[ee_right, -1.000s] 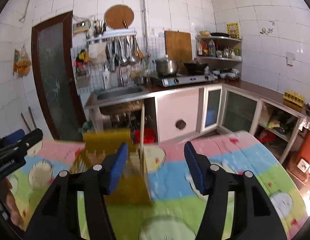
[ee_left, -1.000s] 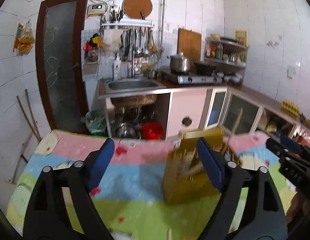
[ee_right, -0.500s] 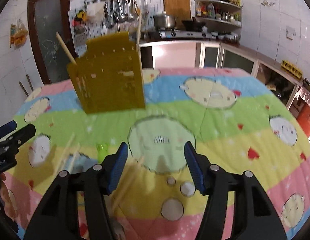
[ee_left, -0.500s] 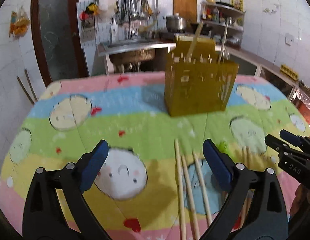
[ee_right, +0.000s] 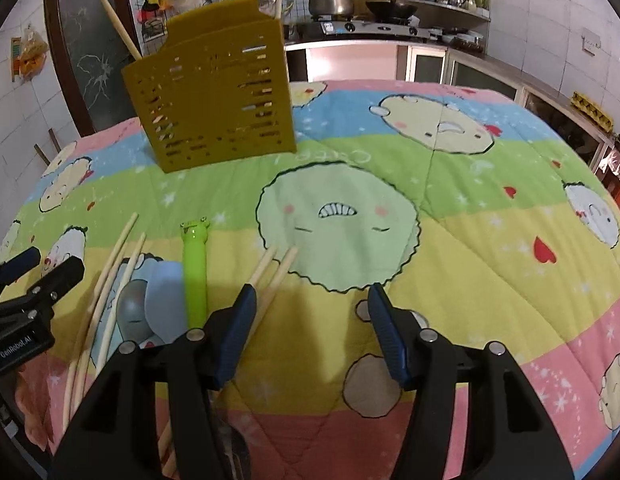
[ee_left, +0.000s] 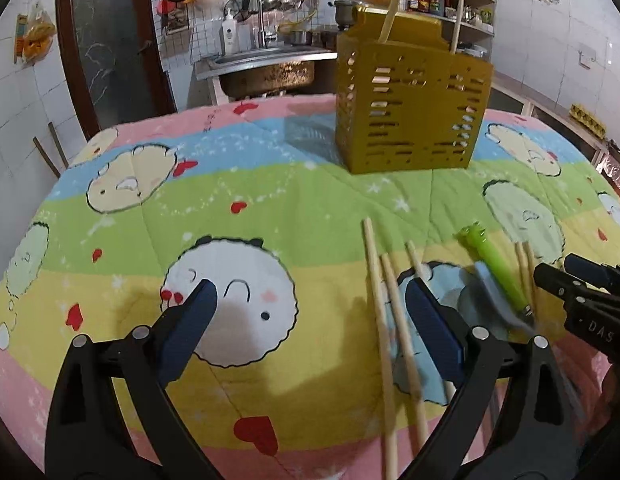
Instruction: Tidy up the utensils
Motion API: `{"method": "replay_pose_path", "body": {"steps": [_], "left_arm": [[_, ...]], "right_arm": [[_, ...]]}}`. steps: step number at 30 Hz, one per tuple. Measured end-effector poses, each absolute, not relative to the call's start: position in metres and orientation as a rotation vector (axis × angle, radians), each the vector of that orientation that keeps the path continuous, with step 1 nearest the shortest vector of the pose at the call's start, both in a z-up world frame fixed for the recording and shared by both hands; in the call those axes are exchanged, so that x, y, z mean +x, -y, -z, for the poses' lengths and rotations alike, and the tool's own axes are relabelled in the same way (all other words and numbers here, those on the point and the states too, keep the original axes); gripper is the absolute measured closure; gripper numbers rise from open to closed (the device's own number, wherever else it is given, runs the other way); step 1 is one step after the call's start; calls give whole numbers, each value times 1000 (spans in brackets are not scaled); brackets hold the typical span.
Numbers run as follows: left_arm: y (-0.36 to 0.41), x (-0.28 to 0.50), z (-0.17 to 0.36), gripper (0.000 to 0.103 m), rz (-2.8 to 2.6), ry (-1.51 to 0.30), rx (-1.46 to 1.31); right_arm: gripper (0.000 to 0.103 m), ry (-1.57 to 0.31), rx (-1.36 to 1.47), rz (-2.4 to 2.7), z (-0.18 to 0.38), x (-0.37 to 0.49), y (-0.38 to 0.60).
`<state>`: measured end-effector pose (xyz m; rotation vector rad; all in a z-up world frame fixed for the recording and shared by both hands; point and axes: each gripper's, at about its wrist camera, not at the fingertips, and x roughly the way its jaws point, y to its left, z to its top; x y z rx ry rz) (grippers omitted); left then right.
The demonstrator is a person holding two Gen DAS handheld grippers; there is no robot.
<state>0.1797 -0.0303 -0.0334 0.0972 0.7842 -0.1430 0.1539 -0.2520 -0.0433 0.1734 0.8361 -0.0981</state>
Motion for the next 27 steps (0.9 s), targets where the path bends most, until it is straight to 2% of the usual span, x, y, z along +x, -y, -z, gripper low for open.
{"method": "replay_pose_path", "body": {"steps": [6, 20, 27], "left_arm": [[27, 185, 47, 14, 153, -837, 83], [33, 192, 58, 17, 153, -896, 102], [36, 192, 58, 26, 161, -894, 105]], "right_arm": [[47, -856, 165, 111, 47, 158, 247], [60, -883, 203, 122, 46, 155, 240], [71, -917, 247, 130, 47, 163, 238]]}}
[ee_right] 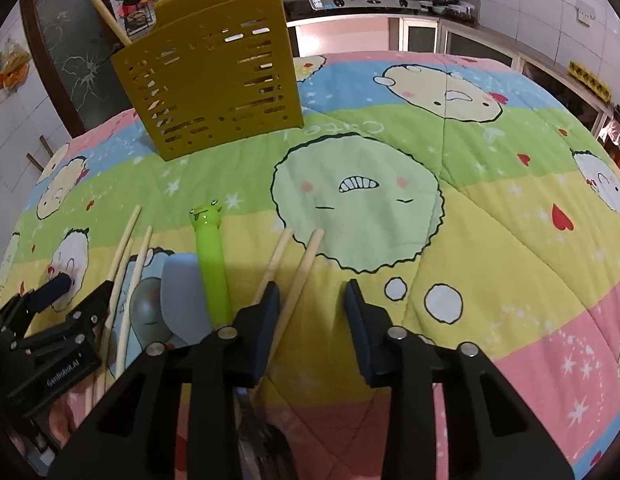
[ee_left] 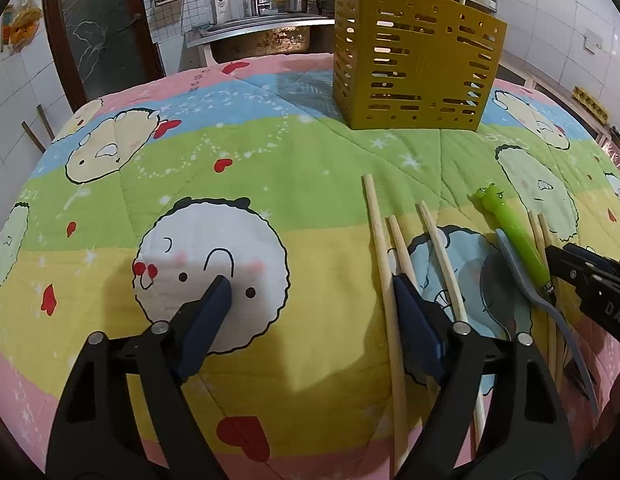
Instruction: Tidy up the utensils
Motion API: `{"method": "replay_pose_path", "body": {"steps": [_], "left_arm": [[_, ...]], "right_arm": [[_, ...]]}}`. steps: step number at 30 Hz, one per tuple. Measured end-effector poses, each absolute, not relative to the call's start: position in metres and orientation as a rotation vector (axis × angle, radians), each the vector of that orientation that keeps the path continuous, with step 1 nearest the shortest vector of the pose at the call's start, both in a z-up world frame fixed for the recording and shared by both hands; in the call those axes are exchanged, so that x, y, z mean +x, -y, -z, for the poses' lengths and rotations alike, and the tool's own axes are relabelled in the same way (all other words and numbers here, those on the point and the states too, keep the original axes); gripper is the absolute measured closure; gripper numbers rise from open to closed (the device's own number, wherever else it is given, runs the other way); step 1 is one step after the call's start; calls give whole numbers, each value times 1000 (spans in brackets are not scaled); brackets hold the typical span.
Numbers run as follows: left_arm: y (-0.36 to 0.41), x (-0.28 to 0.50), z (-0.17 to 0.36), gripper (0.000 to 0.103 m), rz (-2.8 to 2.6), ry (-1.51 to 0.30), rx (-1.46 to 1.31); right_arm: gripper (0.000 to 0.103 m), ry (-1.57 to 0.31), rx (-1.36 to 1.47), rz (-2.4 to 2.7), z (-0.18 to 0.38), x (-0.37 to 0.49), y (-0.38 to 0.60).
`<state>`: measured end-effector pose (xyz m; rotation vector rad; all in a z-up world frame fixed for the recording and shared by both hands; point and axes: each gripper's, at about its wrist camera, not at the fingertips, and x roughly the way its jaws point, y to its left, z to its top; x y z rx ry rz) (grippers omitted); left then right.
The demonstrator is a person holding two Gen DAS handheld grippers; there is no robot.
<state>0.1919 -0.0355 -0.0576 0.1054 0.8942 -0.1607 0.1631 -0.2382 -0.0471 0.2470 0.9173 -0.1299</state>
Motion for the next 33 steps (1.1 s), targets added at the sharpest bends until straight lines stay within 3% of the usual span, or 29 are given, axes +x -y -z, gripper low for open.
{"method": "replay_pose_path", "body": {"steps": [10, 16, 18, 33], "left_arm": [[48, 210, 56, 52, 167, -917, 93], [53, 220, 55, 67, 162, -927, 94], [52, 222, 54, 78, 161, -931, 84], [54, 234, 55, 89, 142, -941, 64]], "right_arm": [[89, -917, 235, 152, 48, 177, 234], [90, -906, 228, 136, 48, 179, 237], [91, -906, 229, 125, 47, 179, 238], [91, -898, 192, 98, 47, 181, 237]]}}
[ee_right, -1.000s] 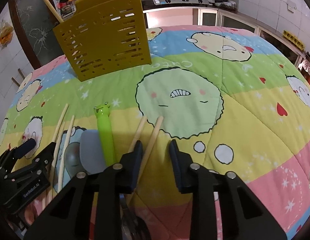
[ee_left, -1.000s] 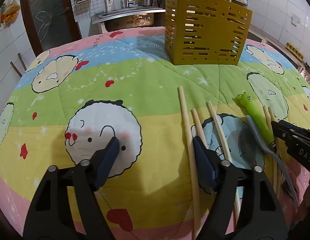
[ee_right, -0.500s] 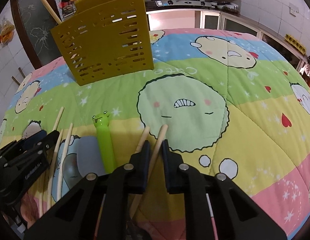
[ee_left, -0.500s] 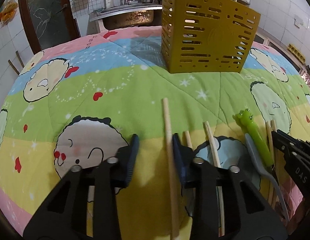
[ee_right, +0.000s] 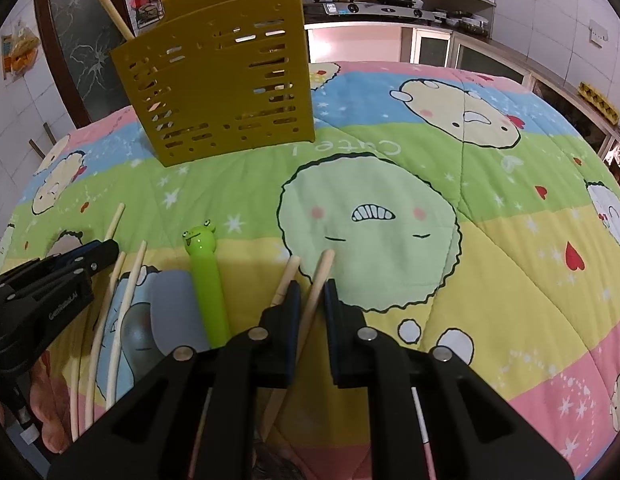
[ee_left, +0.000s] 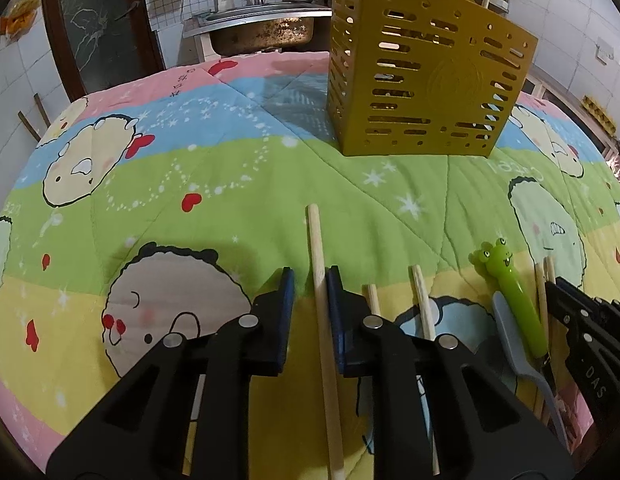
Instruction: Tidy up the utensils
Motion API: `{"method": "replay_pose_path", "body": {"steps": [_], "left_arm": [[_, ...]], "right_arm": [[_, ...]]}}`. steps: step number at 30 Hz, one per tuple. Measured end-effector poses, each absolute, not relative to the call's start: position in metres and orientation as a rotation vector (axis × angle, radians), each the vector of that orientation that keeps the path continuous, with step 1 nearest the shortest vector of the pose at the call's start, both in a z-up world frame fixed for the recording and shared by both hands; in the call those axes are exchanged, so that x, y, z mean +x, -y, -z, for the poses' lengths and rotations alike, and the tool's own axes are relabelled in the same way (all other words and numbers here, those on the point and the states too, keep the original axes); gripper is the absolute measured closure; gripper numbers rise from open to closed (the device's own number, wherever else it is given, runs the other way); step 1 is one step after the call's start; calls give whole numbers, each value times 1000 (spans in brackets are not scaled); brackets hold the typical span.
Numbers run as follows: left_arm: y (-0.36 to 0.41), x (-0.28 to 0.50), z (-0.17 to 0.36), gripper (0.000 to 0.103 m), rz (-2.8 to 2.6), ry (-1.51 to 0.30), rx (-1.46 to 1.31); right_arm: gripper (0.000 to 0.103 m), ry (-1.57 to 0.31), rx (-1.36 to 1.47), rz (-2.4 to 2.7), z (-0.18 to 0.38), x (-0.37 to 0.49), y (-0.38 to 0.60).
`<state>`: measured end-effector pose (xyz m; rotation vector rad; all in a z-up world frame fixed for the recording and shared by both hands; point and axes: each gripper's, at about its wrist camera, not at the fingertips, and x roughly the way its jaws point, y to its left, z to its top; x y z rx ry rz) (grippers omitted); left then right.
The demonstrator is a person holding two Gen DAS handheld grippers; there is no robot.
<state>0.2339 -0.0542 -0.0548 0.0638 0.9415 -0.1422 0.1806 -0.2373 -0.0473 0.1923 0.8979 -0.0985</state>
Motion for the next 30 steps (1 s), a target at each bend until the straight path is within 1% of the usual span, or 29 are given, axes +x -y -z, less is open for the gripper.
{"method": "replay_pose_path", "body": {"steps": [2, 4, 5, 6, 16, 22, 24, 30], "left_arm": [[55, 234, 55, 90, 137, -938, 64], [57, 234, 54, 94, 134, -940, 61], [57, 234, 54, 97, 135, -941, 59], [58, 234, 54, 98, 137, -940, 57], [42, 223, 42, 99, 161, -908, -14], [32, 206, 12, 99, 190, -815, -76], [30, 201, 2, 99, 199, -785, -86], [24, 178, -26, 99, 214, -695, -86]], "right_arm": [[91, -891, 201, 95, 47, 180, 239], [91, -885, 203, 95, 47, 179, 239], [91, -882, 204, 94, 46, 179, 239], [91, -878, 206, 92, 45, 178, 239], [93, -829, 241, 94, 33, 172, 253], [94, -748, 226, 101, 6, 163, 259], [97, -710, 216, 103, -5, 157, 260], [97, -605, 169, 106, -33, 140, 261]]}}
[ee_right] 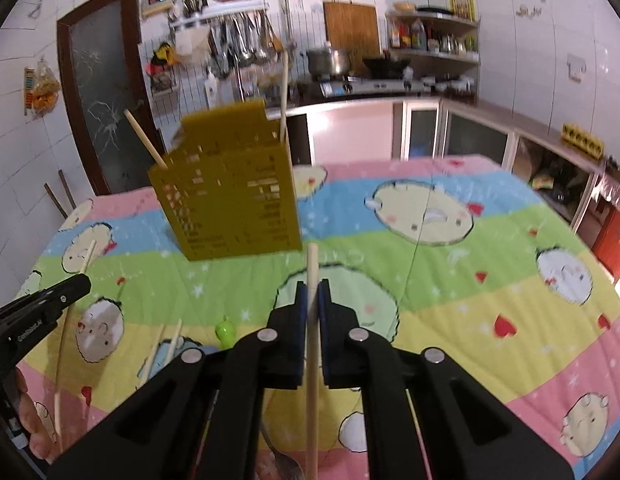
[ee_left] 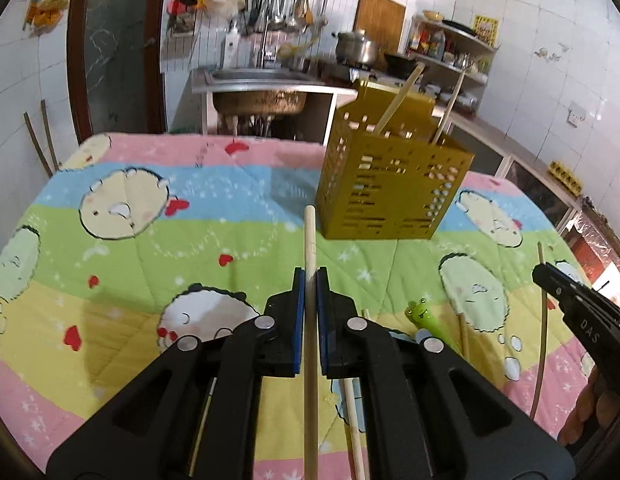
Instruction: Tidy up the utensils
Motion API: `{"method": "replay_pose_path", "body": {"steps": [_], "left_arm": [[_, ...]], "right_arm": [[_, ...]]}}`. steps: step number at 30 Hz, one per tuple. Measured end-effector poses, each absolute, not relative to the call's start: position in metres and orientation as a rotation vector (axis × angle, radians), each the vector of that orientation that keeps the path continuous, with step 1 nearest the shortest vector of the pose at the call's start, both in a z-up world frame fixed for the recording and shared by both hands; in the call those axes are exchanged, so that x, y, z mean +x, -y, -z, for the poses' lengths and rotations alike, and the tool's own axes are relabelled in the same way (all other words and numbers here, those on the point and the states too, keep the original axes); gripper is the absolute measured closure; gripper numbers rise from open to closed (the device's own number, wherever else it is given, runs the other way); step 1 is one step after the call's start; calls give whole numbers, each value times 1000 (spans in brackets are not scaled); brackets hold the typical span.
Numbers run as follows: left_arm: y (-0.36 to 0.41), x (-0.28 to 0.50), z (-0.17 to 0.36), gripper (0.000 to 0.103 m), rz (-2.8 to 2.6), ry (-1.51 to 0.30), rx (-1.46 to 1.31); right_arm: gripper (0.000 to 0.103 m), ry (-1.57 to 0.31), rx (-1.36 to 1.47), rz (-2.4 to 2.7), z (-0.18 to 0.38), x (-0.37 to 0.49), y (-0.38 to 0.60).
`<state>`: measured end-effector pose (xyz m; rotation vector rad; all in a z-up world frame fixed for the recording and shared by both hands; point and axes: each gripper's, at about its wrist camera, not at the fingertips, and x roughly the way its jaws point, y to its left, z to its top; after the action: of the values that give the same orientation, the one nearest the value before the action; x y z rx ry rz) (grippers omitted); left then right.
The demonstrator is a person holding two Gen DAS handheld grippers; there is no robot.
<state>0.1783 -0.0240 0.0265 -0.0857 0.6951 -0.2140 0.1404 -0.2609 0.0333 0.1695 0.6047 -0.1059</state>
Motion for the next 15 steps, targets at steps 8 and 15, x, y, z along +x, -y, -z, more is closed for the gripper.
{"method": "replay_pose_path", "body": {"steps": [8, 15], "left_arm": [[17, 153, -45, 99, 221, -612, -71], [11, 138, -49, 98, 213, -566, -63]], "right_arm": [[97, -525, 182, 68, -50, 122, 266], [97, -449, 186, 54, -55, 106, 266]]}}
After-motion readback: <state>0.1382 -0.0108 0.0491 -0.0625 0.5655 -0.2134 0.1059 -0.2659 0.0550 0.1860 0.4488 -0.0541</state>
